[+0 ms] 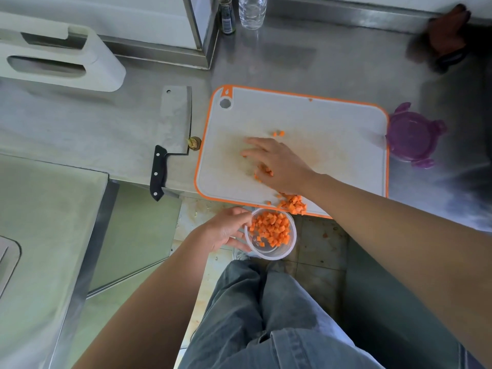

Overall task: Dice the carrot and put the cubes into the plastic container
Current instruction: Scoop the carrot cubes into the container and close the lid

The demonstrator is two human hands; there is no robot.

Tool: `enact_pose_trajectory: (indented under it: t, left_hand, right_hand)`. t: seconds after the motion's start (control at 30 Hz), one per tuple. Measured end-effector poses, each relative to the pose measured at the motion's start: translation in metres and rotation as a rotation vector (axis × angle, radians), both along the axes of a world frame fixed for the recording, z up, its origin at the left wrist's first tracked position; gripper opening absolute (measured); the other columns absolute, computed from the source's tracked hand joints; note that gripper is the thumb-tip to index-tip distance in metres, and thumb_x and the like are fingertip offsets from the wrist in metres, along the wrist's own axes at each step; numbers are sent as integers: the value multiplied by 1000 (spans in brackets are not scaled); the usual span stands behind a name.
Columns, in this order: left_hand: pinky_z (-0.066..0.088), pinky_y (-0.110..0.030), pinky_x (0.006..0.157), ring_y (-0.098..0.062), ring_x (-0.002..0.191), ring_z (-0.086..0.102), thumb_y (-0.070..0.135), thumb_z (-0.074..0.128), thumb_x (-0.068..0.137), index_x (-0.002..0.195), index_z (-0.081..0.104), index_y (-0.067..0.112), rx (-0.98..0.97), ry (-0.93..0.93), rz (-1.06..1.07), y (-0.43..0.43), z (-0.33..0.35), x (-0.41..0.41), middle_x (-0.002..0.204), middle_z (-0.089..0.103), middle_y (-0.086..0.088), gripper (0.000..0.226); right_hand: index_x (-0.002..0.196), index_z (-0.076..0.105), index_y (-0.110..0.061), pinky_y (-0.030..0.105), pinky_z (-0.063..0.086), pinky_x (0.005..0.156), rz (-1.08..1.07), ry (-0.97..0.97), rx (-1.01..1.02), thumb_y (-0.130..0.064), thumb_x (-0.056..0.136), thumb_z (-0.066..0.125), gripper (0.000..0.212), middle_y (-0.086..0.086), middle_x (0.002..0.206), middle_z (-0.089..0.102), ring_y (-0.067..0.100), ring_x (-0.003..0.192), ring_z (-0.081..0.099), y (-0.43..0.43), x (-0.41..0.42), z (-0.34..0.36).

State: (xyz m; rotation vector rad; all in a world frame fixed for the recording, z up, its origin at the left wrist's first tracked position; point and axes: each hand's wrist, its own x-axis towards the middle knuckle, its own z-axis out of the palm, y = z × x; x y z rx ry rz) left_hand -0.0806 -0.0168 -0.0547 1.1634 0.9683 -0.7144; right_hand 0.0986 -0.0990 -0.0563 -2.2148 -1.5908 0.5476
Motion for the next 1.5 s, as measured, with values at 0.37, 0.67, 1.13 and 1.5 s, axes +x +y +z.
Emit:
enact_pose_trajectory:
  t: [0.37, 0.67, 1.13, 1.5]
  left_hand:
    - [59, -49, 79, -31, 98, 67, 9, 50, 89, 114, 58, 6, -19, 8, -10, 5, -5, 2, 114, 60, -15, 26]
    - [60, -45, 76, -30, 100, 66, 9, 50, 89, 113, 60, 6, -32, 11, -40, 9, -6, 5, 117, 61, -15, 27]
    - [61, -42, 71, -31, 101, 65, 8, 49, 88, 113, 61, 6, -15, 0, -54, 9, -5, 5, 117, 60, -17, 27]
    - [60, -48, 73, -37, 108, 60, 9, 53, 85, 110, 61, 6, -2, 9, -22, 7, -13, 2, 121, 57, -21, 26]
  right_hand:
    - [100, 71, -9, 42, 46, 87, -12, -79, 136, -13, 87, 53, 22, 10, 103, 64, 30, 98, 58, -2, 16, 2]
    - [149, 30, -9, 31, 5, 120, -129, 16, -167, -25, 97, 47, 57, 12, 160, 11, 23, 149, 4, -11, 9, -8]
    - [111, 66, -15, 41, 42, 101, 117, -71, -51, -20, 92, 48, 26, 7, 122, 57, 27, 114, 50, -29, -9, -1]
    - [139, 49, -21, 41, 13, 120, -38, 18, -113, -25, 94, 50, 45, 4, 153, 35, 22, 145, 21, -51, -23, 0]
